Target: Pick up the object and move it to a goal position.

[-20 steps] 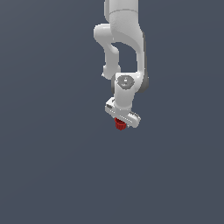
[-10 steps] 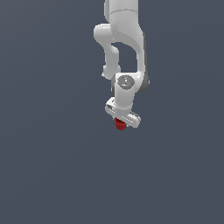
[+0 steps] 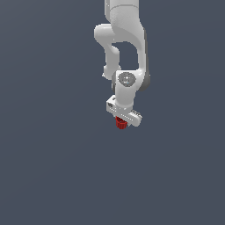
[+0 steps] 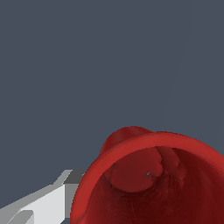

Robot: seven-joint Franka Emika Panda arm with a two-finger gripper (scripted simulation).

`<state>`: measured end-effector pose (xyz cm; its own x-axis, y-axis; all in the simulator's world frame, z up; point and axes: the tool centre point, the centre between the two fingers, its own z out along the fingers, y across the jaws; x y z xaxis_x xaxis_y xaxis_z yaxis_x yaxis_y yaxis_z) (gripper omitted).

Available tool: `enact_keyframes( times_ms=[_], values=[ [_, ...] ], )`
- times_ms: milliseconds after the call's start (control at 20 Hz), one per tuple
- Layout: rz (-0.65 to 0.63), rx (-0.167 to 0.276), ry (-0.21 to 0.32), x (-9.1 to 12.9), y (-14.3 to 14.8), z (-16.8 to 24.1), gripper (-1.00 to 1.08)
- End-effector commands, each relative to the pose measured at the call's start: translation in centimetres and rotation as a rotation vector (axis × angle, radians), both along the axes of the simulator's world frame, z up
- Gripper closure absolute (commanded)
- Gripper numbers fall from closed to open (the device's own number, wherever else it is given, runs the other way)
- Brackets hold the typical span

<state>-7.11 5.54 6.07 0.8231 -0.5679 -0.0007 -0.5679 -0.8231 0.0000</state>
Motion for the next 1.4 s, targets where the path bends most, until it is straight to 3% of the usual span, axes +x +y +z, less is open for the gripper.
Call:
enact_keyframes(
  times_ms=[0, 450, 1350],
  values=[
    [0.0, 0.0, -0.002, -0.1, 0.1, 1.0, 1.08],
    [0.0, 0.001, -0.002, -1.6, 0.6, 7.1, 1.08],
    [-0.002, -0.002, -0.001, -5.4, 2.2, 24.8, 1.08]
  ],
)
